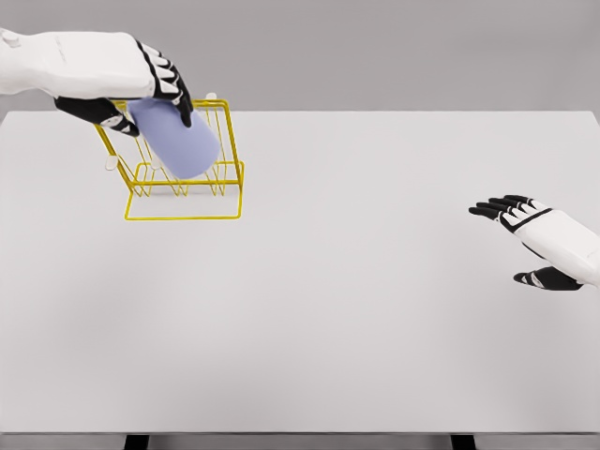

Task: Place the cup on the cup holder with both arms

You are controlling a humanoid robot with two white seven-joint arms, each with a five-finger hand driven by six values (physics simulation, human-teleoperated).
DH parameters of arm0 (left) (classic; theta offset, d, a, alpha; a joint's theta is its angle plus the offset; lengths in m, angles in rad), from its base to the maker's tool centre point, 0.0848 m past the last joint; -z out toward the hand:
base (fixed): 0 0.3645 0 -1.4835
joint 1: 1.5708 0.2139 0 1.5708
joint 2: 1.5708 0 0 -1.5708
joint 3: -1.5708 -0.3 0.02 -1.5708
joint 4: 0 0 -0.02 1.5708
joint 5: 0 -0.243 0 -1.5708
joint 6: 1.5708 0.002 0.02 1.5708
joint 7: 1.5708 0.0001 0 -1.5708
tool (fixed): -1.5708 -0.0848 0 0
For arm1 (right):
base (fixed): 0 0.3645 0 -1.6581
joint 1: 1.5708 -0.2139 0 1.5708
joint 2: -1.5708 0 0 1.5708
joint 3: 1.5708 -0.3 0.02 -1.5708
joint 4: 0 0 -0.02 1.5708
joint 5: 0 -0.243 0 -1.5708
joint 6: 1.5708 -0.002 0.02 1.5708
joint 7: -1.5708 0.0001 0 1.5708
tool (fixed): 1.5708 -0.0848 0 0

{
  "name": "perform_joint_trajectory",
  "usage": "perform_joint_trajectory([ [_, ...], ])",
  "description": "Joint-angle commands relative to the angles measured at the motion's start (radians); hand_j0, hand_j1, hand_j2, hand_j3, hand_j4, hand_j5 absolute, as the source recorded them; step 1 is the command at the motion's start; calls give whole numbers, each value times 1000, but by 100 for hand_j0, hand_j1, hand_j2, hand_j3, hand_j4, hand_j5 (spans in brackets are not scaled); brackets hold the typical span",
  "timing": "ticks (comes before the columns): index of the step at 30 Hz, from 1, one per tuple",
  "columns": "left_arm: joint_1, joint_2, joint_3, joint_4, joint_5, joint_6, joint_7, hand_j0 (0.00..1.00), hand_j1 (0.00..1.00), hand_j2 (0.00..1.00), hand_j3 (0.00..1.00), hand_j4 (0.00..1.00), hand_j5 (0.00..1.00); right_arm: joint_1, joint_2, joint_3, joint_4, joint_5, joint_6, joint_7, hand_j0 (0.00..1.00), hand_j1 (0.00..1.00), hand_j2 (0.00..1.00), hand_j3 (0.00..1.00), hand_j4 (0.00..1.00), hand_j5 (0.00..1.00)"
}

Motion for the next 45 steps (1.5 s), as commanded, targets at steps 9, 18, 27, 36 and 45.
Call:
perform_joint_trajectory([
  [9, 6, -32, -2, 64, -19, 3, 1, 63, 63, 63, 63, 63, 63, 0, -1, 1, 0, -7, 3, 0, 100, 100, 100, 100, 100, 100],
  [18, 8, -76, -2, 93, -36, 3, 1, 64, 64, 64, 64, 64, 64, 2, -1, 1, 0, -7, 3, 0, 100, 100, 100, 100, 100, 100],
  [27, 28, -95, 2, 104, -72, 3, 2, 86, 86, 86, 86, 86, 86, 2, -1, 1, 0, -7, 3, 0, 100, 100, 100, 100, 100, 100],
  [36, 31, -64, 57, 29, -38, 3, 7, 100, 100, 100, 100, 100, 100, 2, -1, 1, 0, -7, 3, 0, 100, 100, 100, 100, 100, 100],
  [45, 149, 186, 52, -218, 635, 3, 7, 100, 100, 100, 100, 100, 100, 2, -1, 4, -2, -7, 3, 0, 100, 100, 100, 100, 100, 100],
])
